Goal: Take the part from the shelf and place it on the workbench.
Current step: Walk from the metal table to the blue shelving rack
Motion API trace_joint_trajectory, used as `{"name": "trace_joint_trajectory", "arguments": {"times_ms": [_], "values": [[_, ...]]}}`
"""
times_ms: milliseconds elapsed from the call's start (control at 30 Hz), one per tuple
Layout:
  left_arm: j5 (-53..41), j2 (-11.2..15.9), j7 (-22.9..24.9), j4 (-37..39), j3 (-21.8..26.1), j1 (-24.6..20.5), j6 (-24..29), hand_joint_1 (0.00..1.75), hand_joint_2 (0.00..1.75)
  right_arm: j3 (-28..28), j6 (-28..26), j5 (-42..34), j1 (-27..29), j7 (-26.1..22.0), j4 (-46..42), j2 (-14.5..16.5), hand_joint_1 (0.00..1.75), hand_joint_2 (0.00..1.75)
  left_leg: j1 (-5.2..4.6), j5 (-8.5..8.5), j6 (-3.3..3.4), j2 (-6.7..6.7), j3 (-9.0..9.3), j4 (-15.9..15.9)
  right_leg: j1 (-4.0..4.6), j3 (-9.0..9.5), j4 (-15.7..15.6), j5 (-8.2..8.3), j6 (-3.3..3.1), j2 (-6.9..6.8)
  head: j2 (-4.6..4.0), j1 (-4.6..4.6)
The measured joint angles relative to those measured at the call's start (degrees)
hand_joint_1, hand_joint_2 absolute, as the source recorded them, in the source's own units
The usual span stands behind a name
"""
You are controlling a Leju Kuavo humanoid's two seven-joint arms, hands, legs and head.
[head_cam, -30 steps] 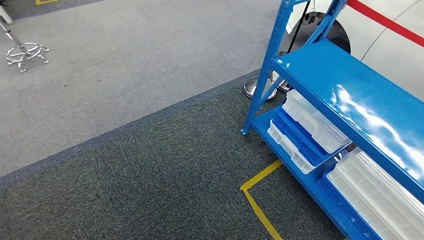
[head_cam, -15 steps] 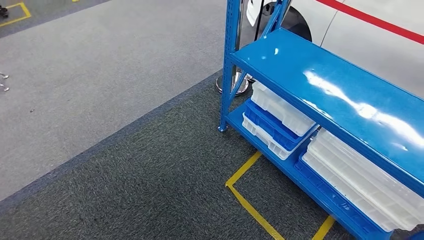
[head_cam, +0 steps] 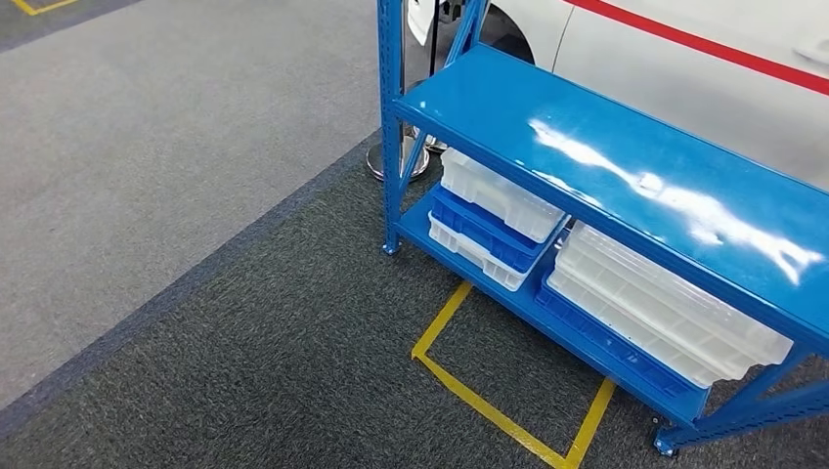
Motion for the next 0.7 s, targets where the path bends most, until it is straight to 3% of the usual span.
{"name": "trace_joint_trajectory", "arguments": {"times_ms": [33,100,167,233,300,367,433,467,500,533,600,667,700], "values": [[0.0,0.0,-0.1,0.0,0.0,0.0,0.0,0.0,0.0,0.0,0.0,0.0,0.1,0.0,0.0,0.0,0.0,0.0,0.0,-0.18,-0.15,0.61,0.2,0.0,-0.01,2.08,-3.8,2.05,-0.1,-0.65,-0.01,0.0],[0.1,0.0,-0.3,0.0,0.0,-0.1,0.0,0.0,0.0,0.0,0.0,0.2,0.0,0.1,0.0,0.0,0.0,0.0,-0.23,-0.62,-0.68,1.68,0.56,0.1,0.41,5.65,-10.6,4.42,-0.78,-2.49,-0.01,-0.01],[0.2,0.0,-0.4,0.0,0.1,-0.2,0.0,0.0,0.0,0.0,0.0,0.4,-0.1,0.3,0.0,0.0,0.0,0.0,-0.45,-0.92,-1.38,2.58,0.89,0.1,0.86,6.5,-12.7,4.5,-1.61,-3.01,0.0,-0.03],[0.2,0.0,-0.4,0.0,0.2,-0.5,0.1,0.0,0.0,0.0,0.0,0.5,0.0,0.3,0.0,0.0,0.0,0.0,-0.43,-1.14,-2.05,3.12,1.34,0.0,0.73,6.5,-13.0,4.68,-2.33,-1.93,-0.01,-0.03],[0.2,0.0,-0.3,0.0,0.2,-0.5,0.2,0.0,0.0,0.0,0.0,0.6,0.1,0.3,0.0,0.0,0.0,0.0,-0.26,-2.82,-2.57,1.14,0.77,2.0,0.38,6.75,-13.5,4.99,-3.09,-0.89,-0.01,-0.09],[0.1,0.0,-0.1,0.0,0.2,-0.4,0.2,0.0,0.0,0.0,0.0,0.7,-0.1,0.3,0.0,0.0,0.0,0.0,-0.08,-6.46,-2.81,-1.86,-2.2,8.5,0.3,6.79,-13.6,5.15,-3.58,0.28,0.0,-0.19],[0.1,0.0,0.2,0.0,0.2,-0.2,0.2,0.0,0.0,0.0,0.0,0.7,-0.1,0.3,0.0,0.0,0.0,0.0,-0.07,-8.81,-2.9,-2.87,-5.66,15.3,0.48,6.7,-13.5,5.14,-3.75,1.72,0.0,-0.2],[0.1,0.0,0.3,0.0,0.2,-0.1,0.2,0.0,0.0,0.0,0.1,0.8,-0.1,0.3,0.0,0.0,0.0,0.0,-0.08,-8.4,-2.85,-2.99,-6.39,16.3,0.55,6.69,-13.4,5.11,-3.77,2.48,0.0,-0.2],[0.1,0.0,0.3,0.0,0.2,0.0,0.2,0.0,0.0,0.0,0.1,0.8,0.0,0.4,0.0,0.0,0.0,0.0,-0.08,-6.79,-2.72,-3.13,-6.05,15.0,0.6,6.71,-13.3,5.06,-3.77,3.31,0.0,-0.2],[0.1,0.0,0.3,0.0,0.2,0.0,0.2,0.0,0.0,0.0,0.1,0.9,0.0,0.4,0.0,0.0,0.0,0.0,-0.08,-4.42,-2.48,-3.67,-4.83,11.7,0.63,6.73,-13.1,5.0,-3.73,4.13,0.0,-0.2],[0.1,0.0,0.4,0.0,0.2,0.1,0.2,0.0,0.0,0.0,0.1,1.0,-0.1,0.5,0.0,0.1,0.0,0.0,0.02,-0.85,-1.88,-6.56,-1.96,4.3,0.68,6.56,-12.7,4.85,-3.46,5.62,0.0,-0.18],[0.1,0.0,0.4,0.0,0.3,0.0,0.2,0.0,0.0,0.0,0.1,1.0,-0.1,0.7,0.0,0.1,0.0,0.0,-0.03,-0.21,-1.59,-8.49,-0.85,1.1,0.5,6.11,-12.5,4.89,-2.81,6.88,0.0,-0.17],[0.1,0.0,0.4,0.0,0.3,-0.1,0.2,0.0,0.0,0.0,0.1,1.0,-0.1,0.8,0.0,0.2,0.0,0.0,-0.14,-0.22,-1.56,-8.15,-0.73,0.7,0.42,5.88,-12.5,5.0,-2.37,7.55,0.0,-0.18]]}}
